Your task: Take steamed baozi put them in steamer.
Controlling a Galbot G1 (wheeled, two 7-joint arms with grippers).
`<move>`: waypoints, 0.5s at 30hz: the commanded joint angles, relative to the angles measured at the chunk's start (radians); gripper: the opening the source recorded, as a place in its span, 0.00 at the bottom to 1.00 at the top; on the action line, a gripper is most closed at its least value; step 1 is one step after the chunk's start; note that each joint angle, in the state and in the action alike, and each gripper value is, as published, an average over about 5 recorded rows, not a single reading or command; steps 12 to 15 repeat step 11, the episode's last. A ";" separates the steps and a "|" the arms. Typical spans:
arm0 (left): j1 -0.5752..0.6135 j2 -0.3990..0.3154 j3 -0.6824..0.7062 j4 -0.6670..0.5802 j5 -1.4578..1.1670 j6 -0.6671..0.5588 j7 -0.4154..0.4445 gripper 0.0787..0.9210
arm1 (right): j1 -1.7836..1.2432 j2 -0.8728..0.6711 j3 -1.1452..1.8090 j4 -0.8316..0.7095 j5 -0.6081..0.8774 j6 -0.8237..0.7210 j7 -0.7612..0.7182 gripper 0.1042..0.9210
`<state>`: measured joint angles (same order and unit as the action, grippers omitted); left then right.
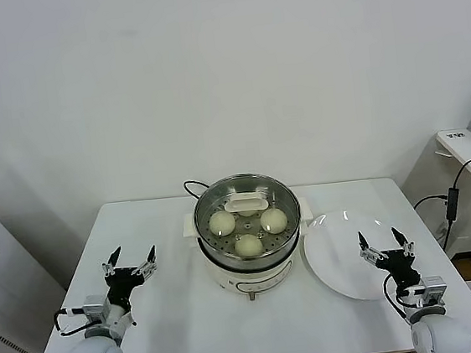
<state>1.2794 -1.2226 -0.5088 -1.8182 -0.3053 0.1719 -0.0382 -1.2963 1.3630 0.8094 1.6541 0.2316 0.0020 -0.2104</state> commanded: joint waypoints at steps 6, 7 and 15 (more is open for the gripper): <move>0.022 0.013 0.019 -0.028 -0.021 0.024 0.006 0.88 | -0.034 0.020 0.020 0.024 -0.035 -0.001 -0.012 0.88; 0.024 0.013 0.020 -0.032 -0.021 0.024 0.007 0.88 | -0.035 0.020 0.019 0.025 -0.034 0.000 -0.012 0.88; 0.028 0.013 0.023 -0.037 -0.018 0.026 0.008 0.88 | -0.034 0.020 0.014 0.025 -0.032 0.003 -0.012 0.88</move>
